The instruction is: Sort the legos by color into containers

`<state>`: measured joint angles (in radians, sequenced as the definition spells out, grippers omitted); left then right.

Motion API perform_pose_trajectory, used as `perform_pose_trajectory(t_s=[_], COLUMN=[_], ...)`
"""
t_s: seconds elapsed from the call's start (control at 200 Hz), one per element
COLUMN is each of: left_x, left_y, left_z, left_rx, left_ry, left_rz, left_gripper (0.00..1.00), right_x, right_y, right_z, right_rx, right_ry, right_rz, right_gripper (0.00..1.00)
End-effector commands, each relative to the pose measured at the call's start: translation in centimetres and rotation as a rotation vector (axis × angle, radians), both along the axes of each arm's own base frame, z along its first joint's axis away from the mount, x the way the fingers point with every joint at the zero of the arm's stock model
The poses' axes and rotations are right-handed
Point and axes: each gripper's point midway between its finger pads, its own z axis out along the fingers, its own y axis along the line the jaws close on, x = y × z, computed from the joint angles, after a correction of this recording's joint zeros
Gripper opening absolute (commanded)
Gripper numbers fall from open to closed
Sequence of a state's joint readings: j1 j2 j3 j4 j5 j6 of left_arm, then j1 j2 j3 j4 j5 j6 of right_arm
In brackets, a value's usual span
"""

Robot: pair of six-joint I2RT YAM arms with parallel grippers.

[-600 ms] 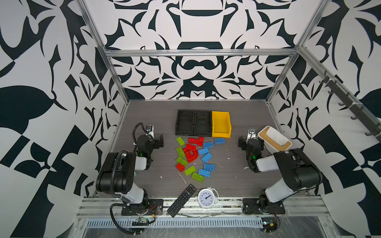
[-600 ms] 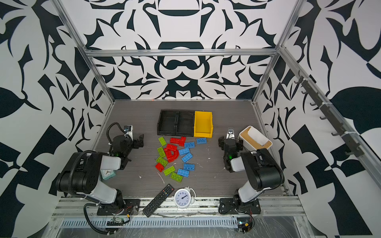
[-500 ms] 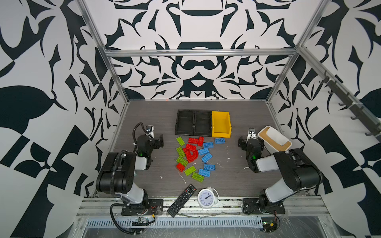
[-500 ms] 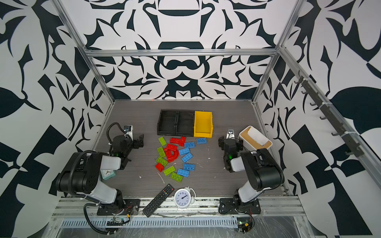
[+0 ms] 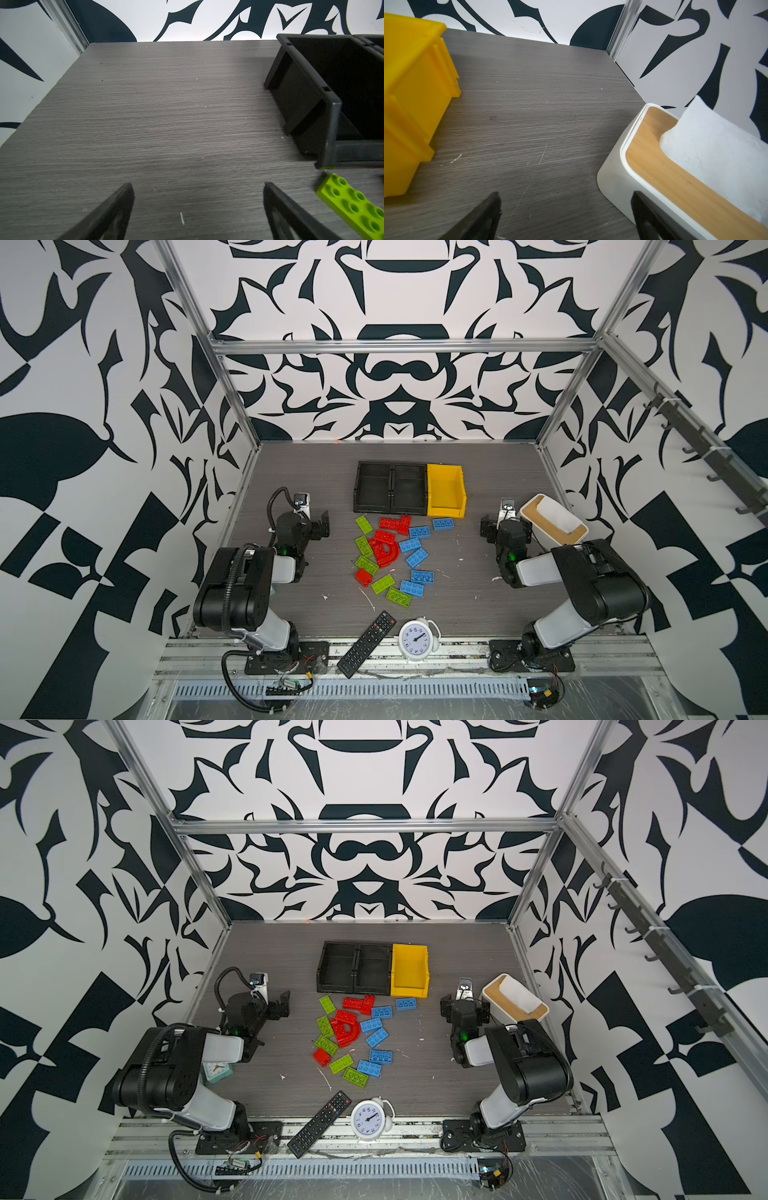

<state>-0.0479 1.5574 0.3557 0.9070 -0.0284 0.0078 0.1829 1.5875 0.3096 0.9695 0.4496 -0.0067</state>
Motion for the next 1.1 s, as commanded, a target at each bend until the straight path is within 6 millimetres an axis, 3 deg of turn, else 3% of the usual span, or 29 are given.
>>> perform_pose_trajectory(t_s=[0.0, 0.405, 0.53, 0.645, 0.685, 0.72, 0.74, 0.84, 0.955, 1.095], left_x=[0.6, 0.5, 0.3, 0.1, 0.0, -0.3, -0.5, -1.4, -2.9, -5.3], left_y=[0.0, -0.1, 1.0, 0.0, -0.5, -1.1, -1.7, -5.1, -8.5, -12.5], left_z=[0.7, 0.7, 2.4, 5.5, 6.9, 9.3, 10.2, 12.4, 10.4, 8.4], left_rx=[-0.002, -0.003, -0.003, 0.023, -0.008, -0.091, -0.133, -0.286, -0.34, -0.284], left_ry=[-0.02, -0.02, -0.042, -0.046, -0.04, -0.067, -0.066, -0.036, 0.046, 0.049], left_rz=[-0.004, -0.011, 0.053, 0.031, 0.04, 0.027, 0.008, -0.128, -0.198, -0.303], left_gripper=[0.99, 0.99, 0.99, 1.0, 0.99, 0.99, 1.0, 0.99, 1.0, 1.0], right_x=[0.8, 0.8, 0.1, 0.2, 0.0, -0.1, -0.4, -2.6, -6.8, -12.6], right_y=[-0.3, -0.2, 0.0, 2.2, 3.6, 5.0, 6.5, 12.2, 18.2, 25.0], right_z=[1.9, 2.4, 4.3, 7.2, 7.8, 8.8, 9.2, 9.9, 8.0, 5.7], right_rx=[0.012, 0.002, 0.014, 0.072, 0.137, 0.186, 0.232, 0.321, 0.261, 0.21], right_ry=[-0.068, -0.087, -0.108, -0.02, 0.037, 0.067, 0.09, 0.194, 0.383, 0.58], right_rz=[-0.021, -0.015, -0.004, 0.09, 0.146, 0.203, 0.275, 0.49, 0.666, 0.869], right_gripper=[1.0, 1.0, 1.0, 0.97, 0.92, 0.89, 0.87, 0.83, 0.79, 0.65])
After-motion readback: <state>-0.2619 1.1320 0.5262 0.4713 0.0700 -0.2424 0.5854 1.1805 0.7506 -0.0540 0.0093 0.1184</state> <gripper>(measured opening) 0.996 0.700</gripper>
